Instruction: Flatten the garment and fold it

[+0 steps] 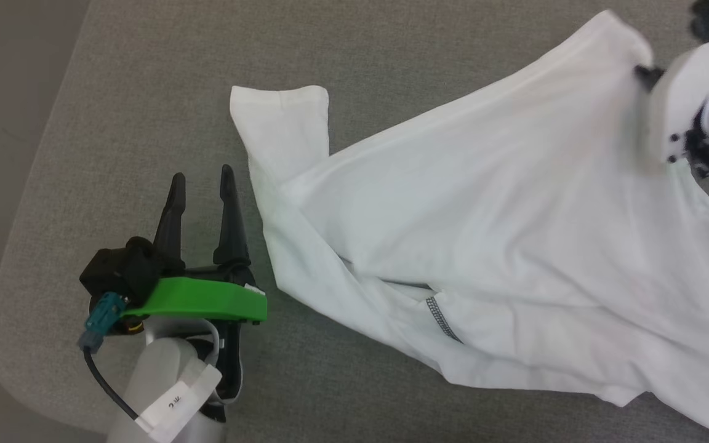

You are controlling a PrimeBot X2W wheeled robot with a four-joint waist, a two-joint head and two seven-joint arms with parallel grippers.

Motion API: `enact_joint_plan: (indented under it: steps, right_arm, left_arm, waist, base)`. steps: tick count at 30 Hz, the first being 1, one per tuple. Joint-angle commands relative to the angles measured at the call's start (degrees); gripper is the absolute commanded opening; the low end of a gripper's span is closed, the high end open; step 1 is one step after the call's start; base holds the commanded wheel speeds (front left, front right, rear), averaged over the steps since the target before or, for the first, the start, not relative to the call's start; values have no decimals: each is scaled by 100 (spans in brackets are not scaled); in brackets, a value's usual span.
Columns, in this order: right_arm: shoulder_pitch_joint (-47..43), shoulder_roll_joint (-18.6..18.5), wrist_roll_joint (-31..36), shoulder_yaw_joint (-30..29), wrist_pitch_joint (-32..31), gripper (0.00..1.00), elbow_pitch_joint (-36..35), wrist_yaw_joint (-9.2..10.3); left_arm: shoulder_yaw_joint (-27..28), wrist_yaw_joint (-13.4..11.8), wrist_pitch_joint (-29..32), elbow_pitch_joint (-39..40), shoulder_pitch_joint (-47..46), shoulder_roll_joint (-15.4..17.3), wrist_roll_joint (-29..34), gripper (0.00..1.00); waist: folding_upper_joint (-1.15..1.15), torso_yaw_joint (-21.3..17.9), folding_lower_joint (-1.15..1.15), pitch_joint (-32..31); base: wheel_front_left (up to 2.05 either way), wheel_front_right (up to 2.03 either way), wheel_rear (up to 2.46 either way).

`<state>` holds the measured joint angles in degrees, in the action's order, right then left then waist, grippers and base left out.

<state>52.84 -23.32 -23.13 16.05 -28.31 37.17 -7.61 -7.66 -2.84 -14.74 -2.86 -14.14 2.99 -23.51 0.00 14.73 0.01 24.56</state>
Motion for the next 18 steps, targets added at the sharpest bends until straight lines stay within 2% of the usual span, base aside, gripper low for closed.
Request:
enact_joint_plan:
  steps: [1, 9, 13, 18]
  right_arm:
    - [48, -140, 210, -331, 237, 0, 116, 12]
    - [-221, -362, 1586, -2738, 960, 0, 541, 12]
    - [-721, -84, 2003, -3496, 782, 0, 507, 12]
    - [-1290, 424, 2093, -4058, 701, 0, 251, 12]
  left_arm:
    - [19, 6, -26, -2, -18, -11, 40, 100]
    - [56, 67, -26, -85, 80, -11, 150, 100]
    - [88, 99, -26, -144, 130, -11, 192, 100]
    - [105, 141, -26, -224, 176, -11, 247, 100]
  waist:
    - [0, -128, -1, -123]
    - [0, -381, -1, -355]
    - [0, -513, -1, -440]
    - [0, -689, -1, -533]
  base:
    - [0, 0, 0]
    - [0, 0, 0]
    - [0, 0, 0]
    - [0, 0, 0]
